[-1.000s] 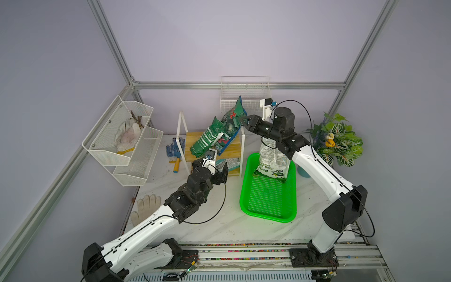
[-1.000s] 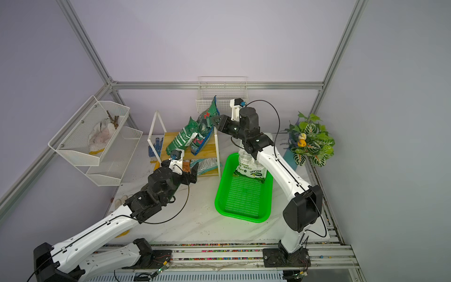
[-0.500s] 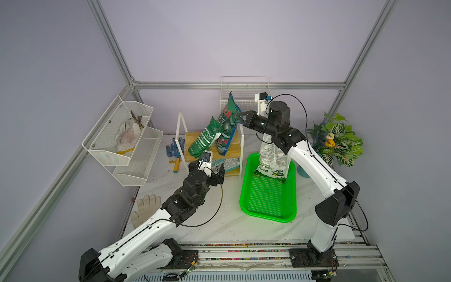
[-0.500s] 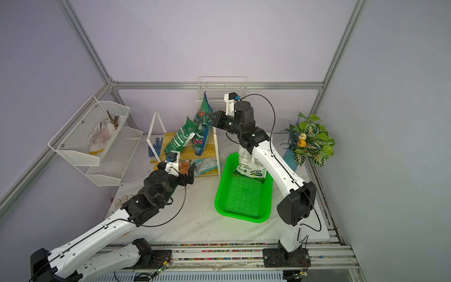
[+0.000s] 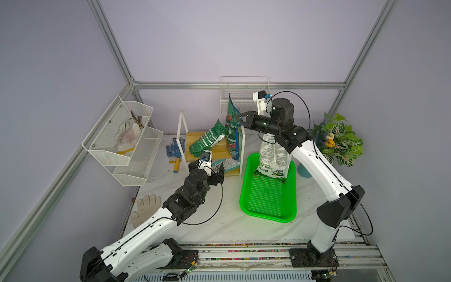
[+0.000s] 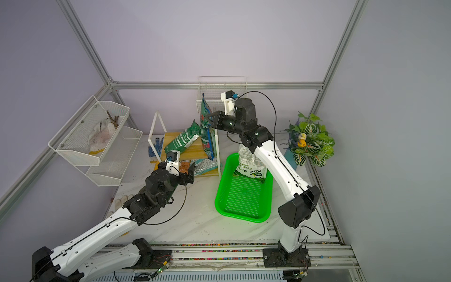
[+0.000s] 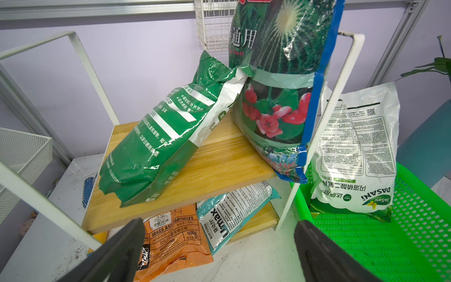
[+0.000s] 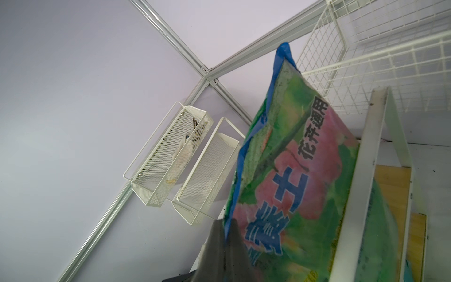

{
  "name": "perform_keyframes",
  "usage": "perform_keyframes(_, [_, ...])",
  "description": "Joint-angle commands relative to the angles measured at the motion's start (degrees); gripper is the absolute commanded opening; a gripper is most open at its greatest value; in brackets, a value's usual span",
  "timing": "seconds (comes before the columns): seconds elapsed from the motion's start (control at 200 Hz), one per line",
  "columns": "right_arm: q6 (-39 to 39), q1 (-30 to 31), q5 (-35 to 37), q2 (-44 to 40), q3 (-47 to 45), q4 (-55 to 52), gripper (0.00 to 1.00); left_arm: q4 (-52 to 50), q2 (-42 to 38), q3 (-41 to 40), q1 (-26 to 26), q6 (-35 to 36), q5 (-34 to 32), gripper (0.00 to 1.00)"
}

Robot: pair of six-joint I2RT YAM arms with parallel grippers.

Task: Take down the fertilizer bag from the shelf
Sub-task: Pick up the fertilizer bag from the shelf, then place the fertilizer bag in the storage box.

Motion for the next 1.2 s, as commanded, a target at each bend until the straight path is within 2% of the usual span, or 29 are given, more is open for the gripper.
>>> perform_keyframes(0.0, [-0.9, 0.8, -2.7, -8.9, 0.8, 9.1, 0.00, -0.8, 0.1, -2.6, 0.3, -1.5, -0.7, 1.00])
perform_keyframes(0.205, [2.0, 0.9, -6.8, -11.3, -0.6, 12.0, 0.00, -1.7, 0.0, -2.6, 0.3, -2.3, -1.3, 1.00])
perform_keyframes(0.425, [2.1, 1.1, -7.3, -14.5, -3.7, 12.1, 0.00, -2.0, -0.5, -3.1, 0.4, -3.2, -1.7, 1.00])
perform_keyframes(0.65, [4.0, 1.1, -11.6, -19.0, -6.8, 11.9, 0.00, -0.3, 0.5, -3.4, 1.1, -0.6, -2.1, 1.00])
perform_keyframes(1.05, [-3.7, 1.1, -9.8, -26.2, -11.3, 0.1, 0.00, 0.4, 2.9, -1.1, 2.8, 0.4, 0.0, 1.00])
perform_keyframes(1.195, [-7.8, 1.0, -6.4, -29.4, -13.5, -5.3, 0.00, 0.3, 2.6, -0.1, 2.9, 0.9, 2.7, 1.00])
